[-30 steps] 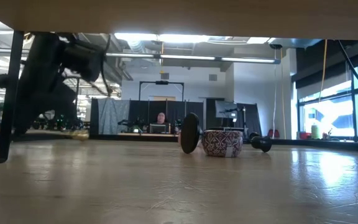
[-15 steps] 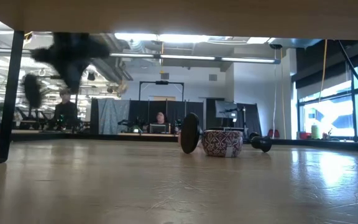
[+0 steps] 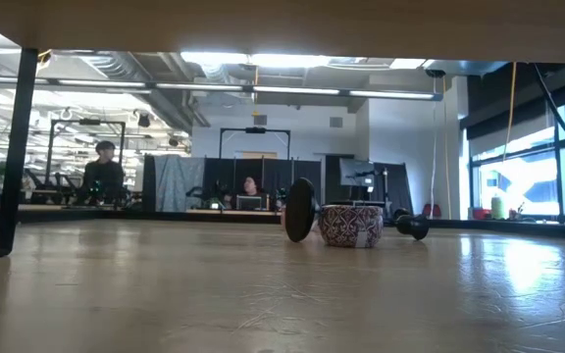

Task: Pick & Place candle stick holders
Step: Put the gold candle holder on the shelf

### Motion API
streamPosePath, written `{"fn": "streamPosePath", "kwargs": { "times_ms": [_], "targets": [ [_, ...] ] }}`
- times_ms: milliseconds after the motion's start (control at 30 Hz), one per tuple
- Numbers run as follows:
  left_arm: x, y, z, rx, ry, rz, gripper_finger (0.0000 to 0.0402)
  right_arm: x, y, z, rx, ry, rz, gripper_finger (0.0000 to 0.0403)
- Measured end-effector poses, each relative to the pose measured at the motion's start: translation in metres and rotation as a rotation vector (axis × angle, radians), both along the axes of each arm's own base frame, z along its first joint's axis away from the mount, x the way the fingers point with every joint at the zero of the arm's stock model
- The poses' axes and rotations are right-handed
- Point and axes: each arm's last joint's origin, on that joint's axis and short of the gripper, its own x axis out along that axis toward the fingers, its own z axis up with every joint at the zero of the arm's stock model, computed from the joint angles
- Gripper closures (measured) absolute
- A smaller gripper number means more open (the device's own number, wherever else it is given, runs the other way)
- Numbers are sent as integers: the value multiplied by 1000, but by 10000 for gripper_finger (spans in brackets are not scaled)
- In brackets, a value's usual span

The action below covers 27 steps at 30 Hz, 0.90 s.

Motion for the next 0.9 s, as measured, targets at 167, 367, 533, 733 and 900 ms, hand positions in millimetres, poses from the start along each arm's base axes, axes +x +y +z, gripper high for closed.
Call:
{"fn": "streamPosePath", "kwargs": {
  "times_ms": [167,367,533,733,900],
  "targets": [
    [0,-5,17,44,-148,-165,391,0,-12,14,38,-144,-202,130],
    [11,-11,17,7,-188,-362,391,-1,-16,21,57,-228,-344,130],
    [21,-15,26,-2,-307,-533,391,4,-15,16,102,-199,-243,130],
    [35,-18,28,-77,-398,-689,391,15,-6,3,133,-146,-248,130],
    [49,-17,18,-139,-354,-724,391,22,-5,-2,135,-156,-247,130]
  ]
}}
